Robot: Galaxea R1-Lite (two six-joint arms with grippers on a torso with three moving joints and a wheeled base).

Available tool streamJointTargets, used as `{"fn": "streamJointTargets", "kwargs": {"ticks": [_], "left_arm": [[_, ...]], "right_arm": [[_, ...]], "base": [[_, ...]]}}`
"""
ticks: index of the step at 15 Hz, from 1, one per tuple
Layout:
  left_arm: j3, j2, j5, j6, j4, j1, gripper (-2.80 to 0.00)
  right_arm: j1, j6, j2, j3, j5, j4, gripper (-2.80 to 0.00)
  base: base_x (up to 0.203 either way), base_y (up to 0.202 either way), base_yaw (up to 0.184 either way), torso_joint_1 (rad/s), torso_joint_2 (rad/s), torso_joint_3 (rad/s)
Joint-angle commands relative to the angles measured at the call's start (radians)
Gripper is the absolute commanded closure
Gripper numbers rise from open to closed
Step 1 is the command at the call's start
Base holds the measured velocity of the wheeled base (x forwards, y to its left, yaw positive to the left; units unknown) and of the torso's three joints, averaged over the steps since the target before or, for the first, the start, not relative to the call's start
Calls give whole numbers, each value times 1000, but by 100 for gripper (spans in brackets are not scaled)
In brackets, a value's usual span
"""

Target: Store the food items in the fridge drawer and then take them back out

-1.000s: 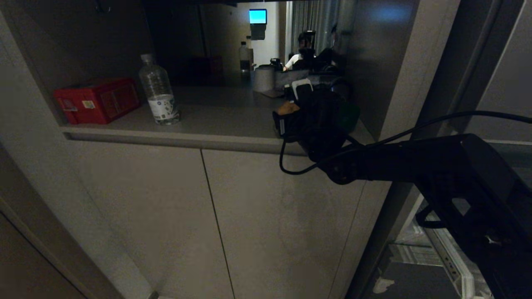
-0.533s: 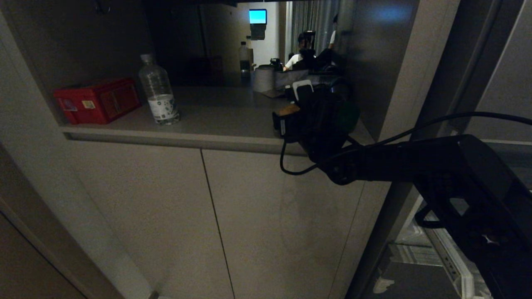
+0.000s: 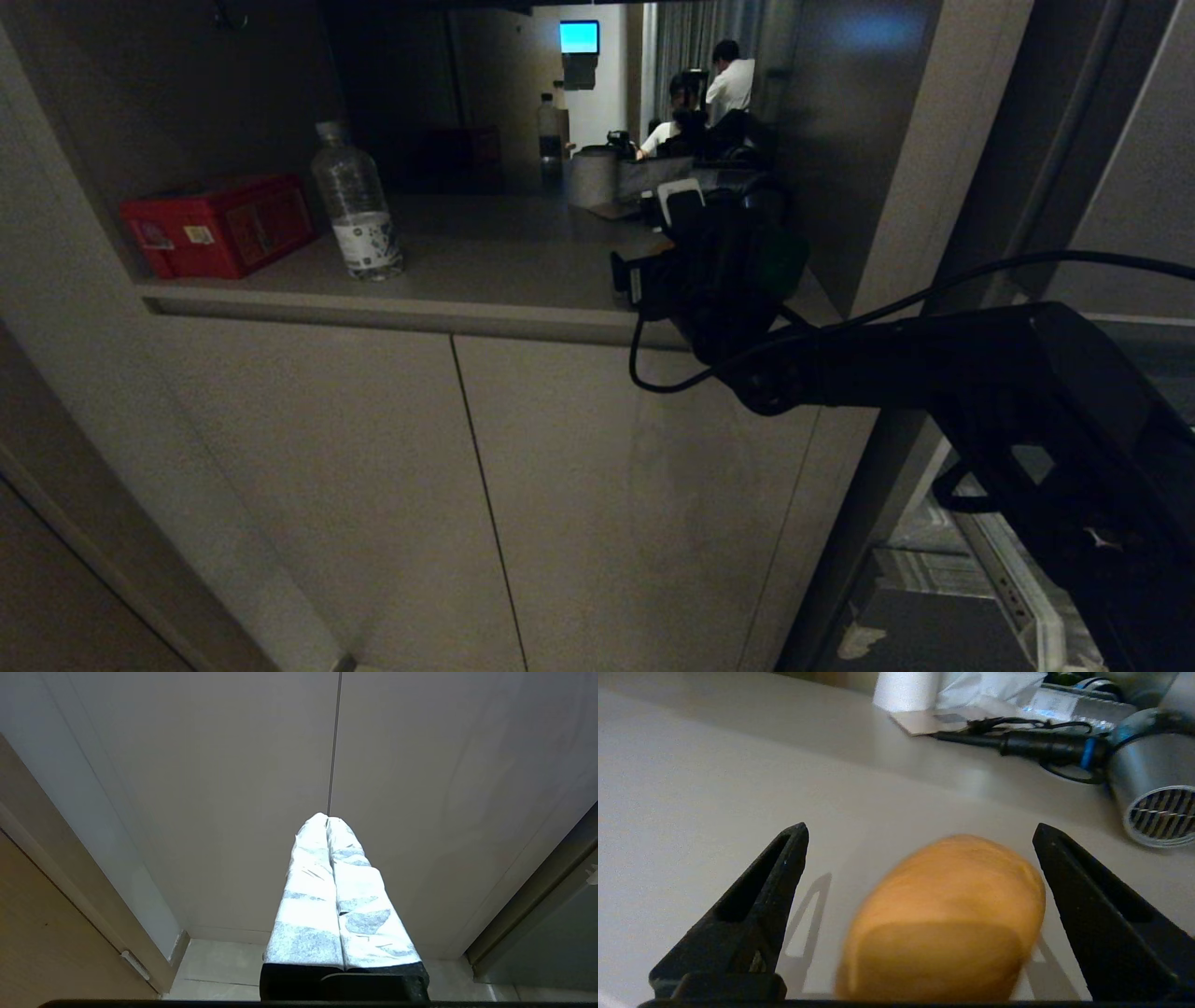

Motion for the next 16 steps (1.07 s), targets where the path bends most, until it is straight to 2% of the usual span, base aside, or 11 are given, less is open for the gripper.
{"fn": "streamJointTargets", "kwargs": {"ticks": [1,8,9,13,16], "left_arm": [[0,0,0,0,0,0,0],[0,0,0,0,0,0,0],[0,0,0,0,0,0,0],[0,0,0,0,0,0,0],[0,0,0,0,0,0,0]], "right_arm": [[1,-4,-19,0,-2,-12,-280],[19,-6,-130,46,-18,-17,-280],[27,-4,-153,87,-24,-20,0],[59,-6,-324,386,-30,-63,0],[66,0,-543,744,-35,-73,0]], "base": [[0,0,0,0,0,0],[0,0,0,0,0,0],[0,0,0,0,0,0],[0,0,0,0,0,0],[0,0,0,0,0,0]]}}
